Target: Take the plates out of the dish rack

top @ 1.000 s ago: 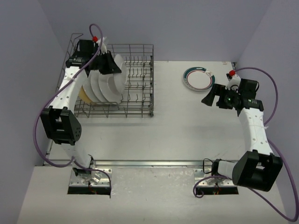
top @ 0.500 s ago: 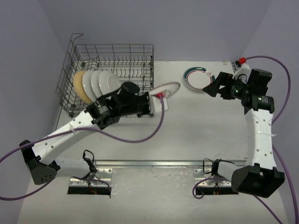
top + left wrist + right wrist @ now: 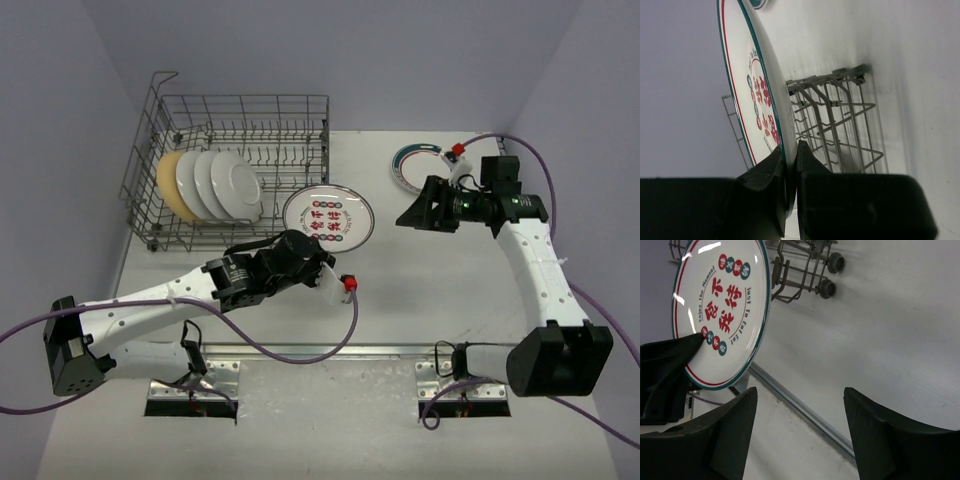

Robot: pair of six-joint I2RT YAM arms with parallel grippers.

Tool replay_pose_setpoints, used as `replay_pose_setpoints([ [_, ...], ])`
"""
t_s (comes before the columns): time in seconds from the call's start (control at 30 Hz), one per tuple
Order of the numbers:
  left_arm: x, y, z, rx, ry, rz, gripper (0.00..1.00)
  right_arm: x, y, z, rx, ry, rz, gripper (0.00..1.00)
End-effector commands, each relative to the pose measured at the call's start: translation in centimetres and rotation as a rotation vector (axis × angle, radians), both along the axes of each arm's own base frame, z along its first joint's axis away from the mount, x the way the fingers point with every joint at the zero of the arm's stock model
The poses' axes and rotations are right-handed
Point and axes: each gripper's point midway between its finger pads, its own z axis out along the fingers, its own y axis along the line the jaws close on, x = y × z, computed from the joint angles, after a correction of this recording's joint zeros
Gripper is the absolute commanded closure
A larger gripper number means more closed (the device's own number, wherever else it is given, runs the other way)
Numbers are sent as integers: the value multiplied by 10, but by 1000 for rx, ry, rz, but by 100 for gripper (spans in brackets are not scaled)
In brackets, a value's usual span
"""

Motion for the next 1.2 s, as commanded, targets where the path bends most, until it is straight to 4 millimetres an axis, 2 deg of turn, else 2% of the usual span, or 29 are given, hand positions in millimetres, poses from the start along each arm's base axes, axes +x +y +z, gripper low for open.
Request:
replay_pose_setpoints([
  [0.0,8,-14,52,-120,-189,-24,100,3,14,-4,6,34,52,32],
  [0.27,8,-23,47,-89,-241,-65,100,6,46,-12,-22,63,157,38],
  [0.6,6,-25,32,-49,-243,-91,100,7,60,4,78,57,198,41],
  [1.0,6,-18,25,-42,-219,-59,100,-33,77,27,271,63,343,43],
  [1.17,5,-19,25,-49,-213,-61,100,-28,78,23,279,97,312,42],
])
